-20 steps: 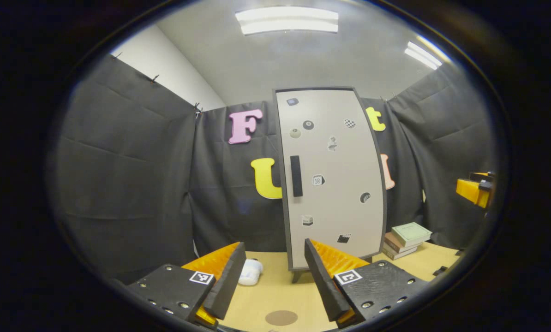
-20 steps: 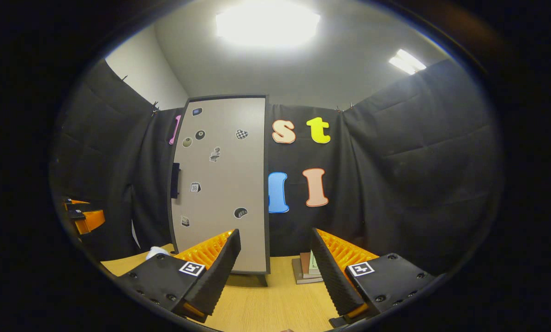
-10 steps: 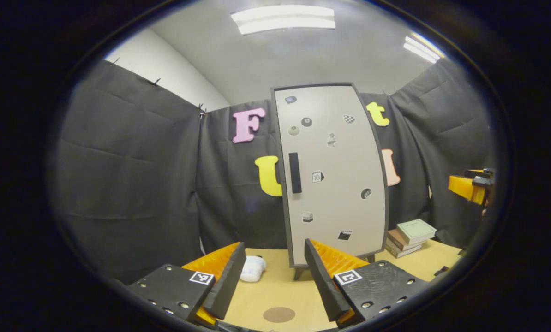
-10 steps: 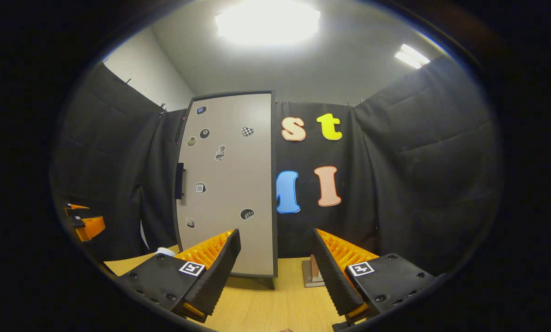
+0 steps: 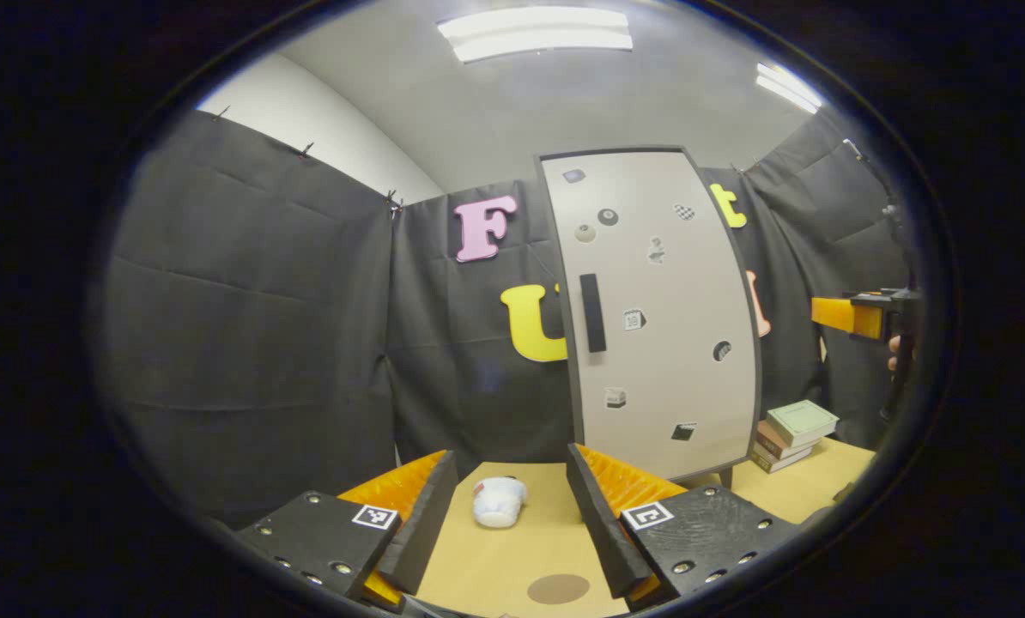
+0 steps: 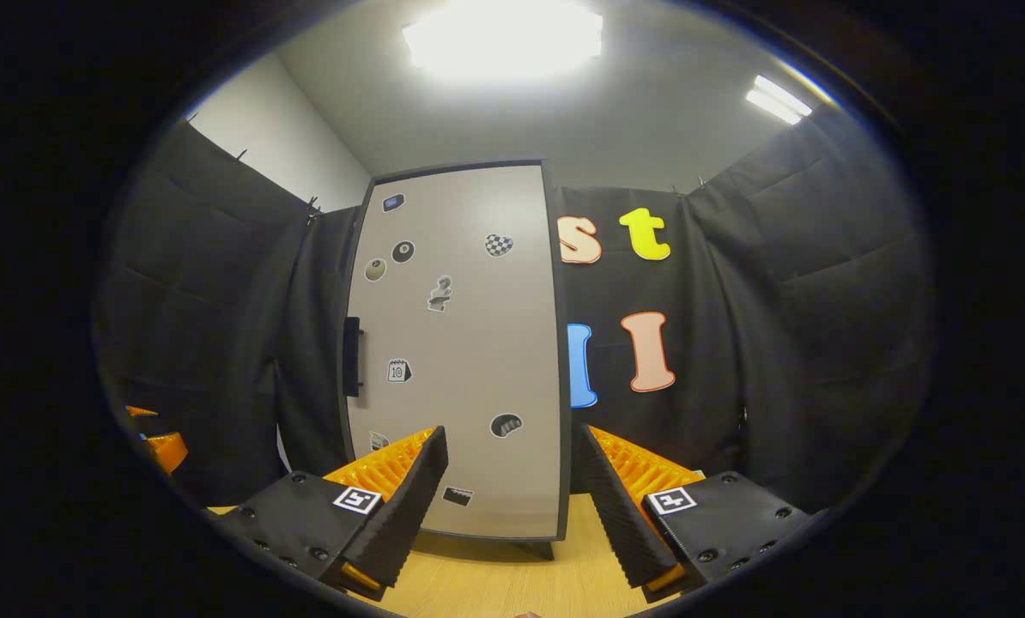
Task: Open the cabinet door with the right hand, grasp the bottle in the cabinet with the left hand and place it on the coaster, then close the cabinet door with the right hand.
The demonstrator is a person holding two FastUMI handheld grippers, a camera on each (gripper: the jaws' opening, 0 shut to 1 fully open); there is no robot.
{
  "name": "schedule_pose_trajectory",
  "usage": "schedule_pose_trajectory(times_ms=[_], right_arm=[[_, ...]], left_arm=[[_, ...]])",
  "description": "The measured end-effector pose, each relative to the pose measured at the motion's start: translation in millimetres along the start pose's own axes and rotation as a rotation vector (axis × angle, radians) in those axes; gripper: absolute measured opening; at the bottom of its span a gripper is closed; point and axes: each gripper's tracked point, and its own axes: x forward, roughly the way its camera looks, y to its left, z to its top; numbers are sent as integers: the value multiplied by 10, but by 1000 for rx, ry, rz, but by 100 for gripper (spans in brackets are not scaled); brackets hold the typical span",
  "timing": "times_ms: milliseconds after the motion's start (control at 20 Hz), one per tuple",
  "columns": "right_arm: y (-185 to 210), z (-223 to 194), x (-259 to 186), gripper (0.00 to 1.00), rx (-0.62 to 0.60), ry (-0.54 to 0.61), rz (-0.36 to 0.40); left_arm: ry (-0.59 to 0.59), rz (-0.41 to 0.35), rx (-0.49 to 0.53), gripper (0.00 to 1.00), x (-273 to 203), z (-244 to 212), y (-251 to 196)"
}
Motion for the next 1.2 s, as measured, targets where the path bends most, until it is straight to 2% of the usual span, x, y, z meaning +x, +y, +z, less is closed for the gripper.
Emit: schedule_pose_trajectory(times_ms=[700, 1200], right_arm=[[1406, 166, 1085, 95, 7, 26, 112], [2182, 154, 1698, 95, -17, 72, 154]], left_arm=[[43, 115, 9, 77, 529, -471, 1184], [82, 145, 16, 79, 777, -808, 1751]])
